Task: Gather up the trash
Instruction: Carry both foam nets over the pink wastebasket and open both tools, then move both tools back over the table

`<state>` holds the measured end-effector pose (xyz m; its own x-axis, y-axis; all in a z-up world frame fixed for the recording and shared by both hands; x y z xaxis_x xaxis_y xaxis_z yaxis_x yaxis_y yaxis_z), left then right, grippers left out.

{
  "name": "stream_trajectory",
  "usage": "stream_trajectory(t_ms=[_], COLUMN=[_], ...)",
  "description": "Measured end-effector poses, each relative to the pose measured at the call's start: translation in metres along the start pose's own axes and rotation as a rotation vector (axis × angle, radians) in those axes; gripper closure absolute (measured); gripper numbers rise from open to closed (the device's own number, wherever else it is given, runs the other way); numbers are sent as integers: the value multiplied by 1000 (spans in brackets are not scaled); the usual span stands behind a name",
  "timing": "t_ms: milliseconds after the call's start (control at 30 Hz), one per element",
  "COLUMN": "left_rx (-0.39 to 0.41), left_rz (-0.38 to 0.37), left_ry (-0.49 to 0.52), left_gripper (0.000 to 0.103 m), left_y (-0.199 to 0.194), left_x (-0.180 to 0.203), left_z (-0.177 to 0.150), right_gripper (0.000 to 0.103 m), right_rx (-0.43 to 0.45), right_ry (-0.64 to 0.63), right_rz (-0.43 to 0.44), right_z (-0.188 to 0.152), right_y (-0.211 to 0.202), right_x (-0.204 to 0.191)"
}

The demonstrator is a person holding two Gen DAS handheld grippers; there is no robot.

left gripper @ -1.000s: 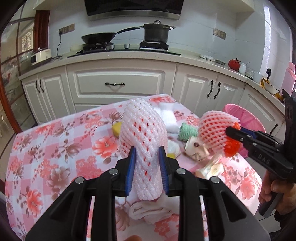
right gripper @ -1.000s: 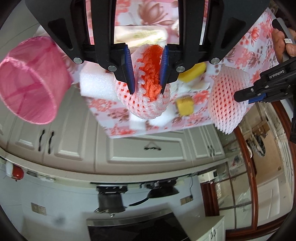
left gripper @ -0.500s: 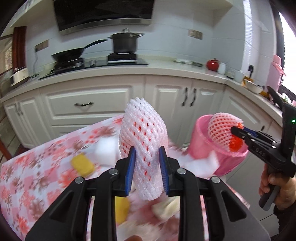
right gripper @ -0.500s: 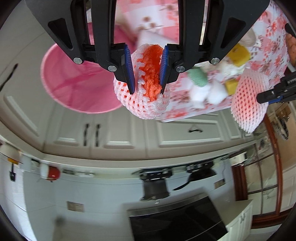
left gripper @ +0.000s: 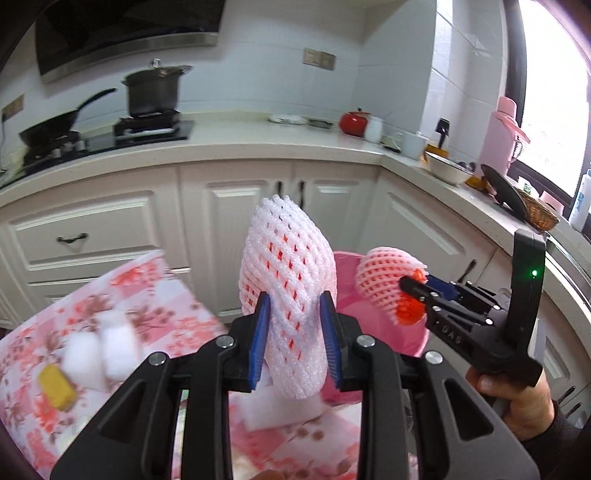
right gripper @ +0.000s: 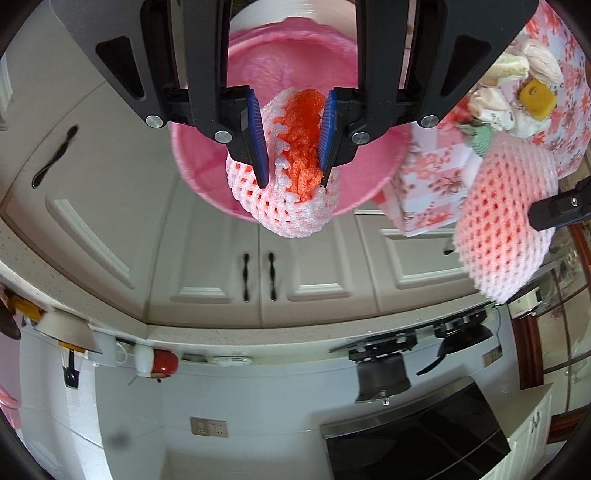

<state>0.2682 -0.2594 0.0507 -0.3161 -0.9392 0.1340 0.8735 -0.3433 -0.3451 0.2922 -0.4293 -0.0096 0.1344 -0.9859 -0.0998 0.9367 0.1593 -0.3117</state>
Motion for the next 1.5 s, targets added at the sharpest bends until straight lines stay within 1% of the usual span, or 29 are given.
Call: stream_trajectory(t_ms=[200, 267, 300, 333, 367, 400, 467, 500, 700, 833, 933, 1000, 1133, 1200, 1267, 1500], left_rx=[-27, -30, -34, -37, -44, -48, -62, -66, -60, -53, -45, -37, -23, -14, -3, 34], left_rz=[-37, -48, -54, -54, -59, -66, -67, -68, -59, -43, -31, -20, -1, 9, 23, 81], left_ry=[-44, -54, -56, -57, -62, -66, -69, -71, -70, -79, -87, -91, -89, -90, -88, -96], left_gripper=[75, 75, 75, 66, 57, 54, 42, 41, 41, 40, 39, 38, 37, 36, 36, 35], left_y=[33, 40, 44, 46, 50, 52, 57, 57, 49, 38, 30, 23, 10, 3, -6, -47], left_x=[19, 25, 28, 30, 32, 32, 33, 34, 30, 23, 16, 11, 0, -6, -14, -51], left_z=[-3, -4, -5, -6, -7, -7, -9, -10, -13, -18, -20, -21, -24, -24, -25, -28], right_gripper=[74, 70, 64, 59, 48, 43, 39, 37, 37, 37, 33, 30, 27, 24, 23, 20], right_rx=[-8, -9, -10, -9, -6, 0, 3, 5, 4, 9, 24, 35, 52, 63, 68, 63], right_ry=[7, 14, 15, 17, 19, 23, 22, 22, 43, 48, 38, 28, 21, 26, 29, 21], right_rz=[-26, -34, -37, -43, -51, -55, -60, -67, -74, -76, -84, -86, -85, -84, -80, -25], right_z=[-4, -5, -5, -6, -6, -5, -5, -5, -7, -7, -8, -9, -10, -10, -11, -18], right_y=[8, 10, 9, 10, 9, 9, 8, 7, 5, -1, -9, -15, -27, -32, -37, -50], right_x=[18, 23, 23, 25, 27, 28, 31, 32, 38, 36, 31, 25, 14, 9, 4, -35])
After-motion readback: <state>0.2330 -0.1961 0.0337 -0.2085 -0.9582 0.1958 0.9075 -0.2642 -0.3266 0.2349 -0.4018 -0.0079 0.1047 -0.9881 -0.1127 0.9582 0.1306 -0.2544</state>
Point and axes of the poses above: each gripper's, at about its wrist camera, not at the fingertips, and y roughly the way its jaws point, x to its right, z to its top, the point moved 6 cm from there along y, roughly the way its jaws point, and after that the axes turned 15 degrees about x, right-handed, at the moved point
